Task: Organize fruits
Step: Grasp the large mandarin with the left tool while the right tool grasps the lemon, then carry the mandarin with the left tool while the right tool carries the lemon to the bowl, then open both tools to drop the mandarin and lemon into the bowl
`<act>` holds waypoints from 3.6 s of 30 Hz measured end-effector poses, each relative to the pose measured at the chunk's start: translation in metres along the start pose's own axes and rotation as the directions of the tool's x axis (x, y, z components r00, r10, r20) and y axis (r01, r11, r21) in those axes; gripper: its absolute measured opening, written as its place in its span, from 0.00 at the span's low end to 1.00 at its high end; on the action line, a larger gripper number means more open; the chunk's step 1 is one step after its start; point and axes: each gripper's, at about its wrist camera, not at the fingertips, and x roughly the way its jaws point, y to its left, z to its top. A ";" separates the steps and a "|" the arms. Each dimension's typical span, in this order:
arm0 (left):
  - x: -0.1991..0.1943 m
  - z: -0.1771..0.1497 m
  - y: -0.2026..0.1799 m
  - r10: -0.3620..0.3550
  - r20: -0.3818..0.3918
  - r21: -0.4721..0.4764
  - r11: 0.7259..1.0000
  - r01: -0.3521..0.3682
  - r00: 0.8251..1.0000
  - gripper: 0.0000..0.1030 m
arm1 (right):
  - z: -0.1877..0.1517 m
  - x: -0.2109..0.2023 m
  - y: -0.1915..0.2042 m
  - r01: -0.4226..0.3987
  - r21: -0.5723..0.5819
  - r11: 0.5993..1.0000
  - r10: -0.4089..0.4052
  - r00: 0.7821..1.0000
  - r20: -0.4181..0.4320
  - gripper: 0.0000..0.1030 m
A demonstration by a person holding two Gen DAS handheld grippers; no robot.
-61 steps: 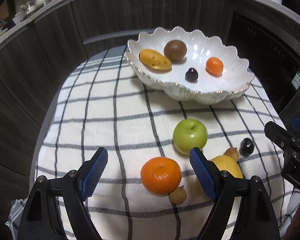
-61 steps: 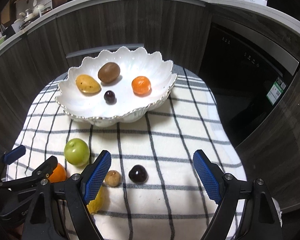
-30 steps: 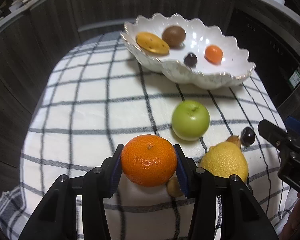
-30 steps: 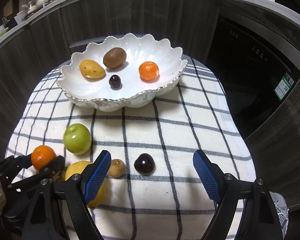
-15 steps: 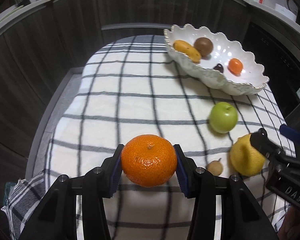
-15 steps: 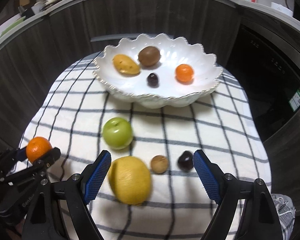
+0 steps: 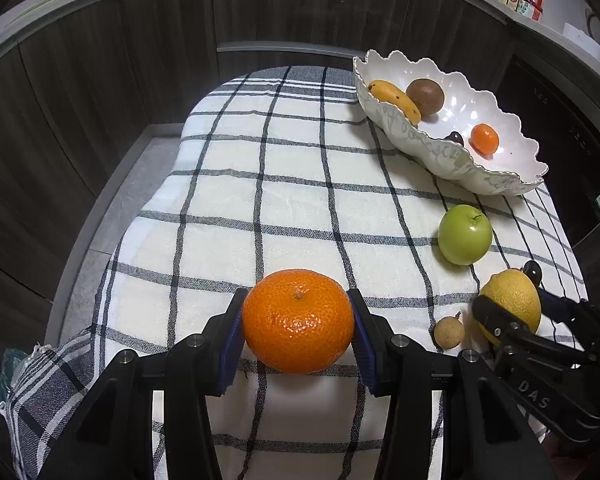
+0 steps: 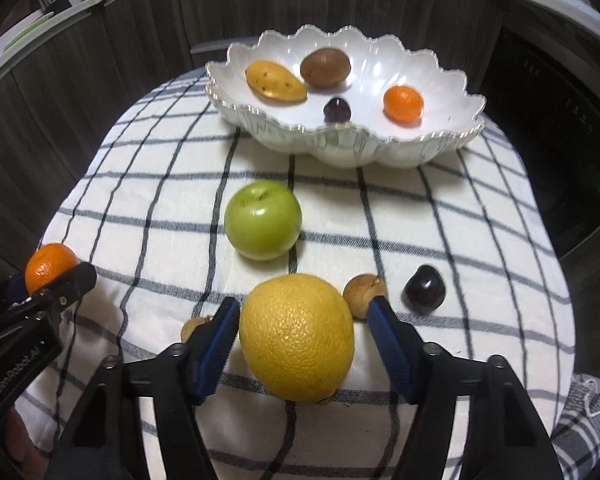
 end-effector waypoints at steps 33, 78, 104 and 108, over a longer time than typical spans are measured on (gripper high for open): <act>-0.026 0.065 -0.069 -0.059 0.107 0.102 0.994 0.048 0.992 0.46 | 0.056 -0.060 -0.046 0.006 0.025 1.000 -0.011 0.981 0.192 0.55; 0.049 0.154 -0.122 -0.104 0.100 0.171 0.982 0.086 0.990 0.46 | 0.139 0.001 -0.098 -0.011 0.076 0.997 -0.003 0.984 0.181 0.55; 0.019 0.153 -0.110 -0.045 0.157 0.134 0.991 0.024 0.987 0.92 | 0.148 -0.025 -0.098 0.078 0.112 0.991 -0.104 0.963 0.248 0.78; 0.007 0.150 -0.110 -0.047 0.169 0.134 0.991 0.024 0.984 0.93 | 0.142 -0.037 -0.100 0.071 0.127 0.989 -0.102 0.961 0.256 0.79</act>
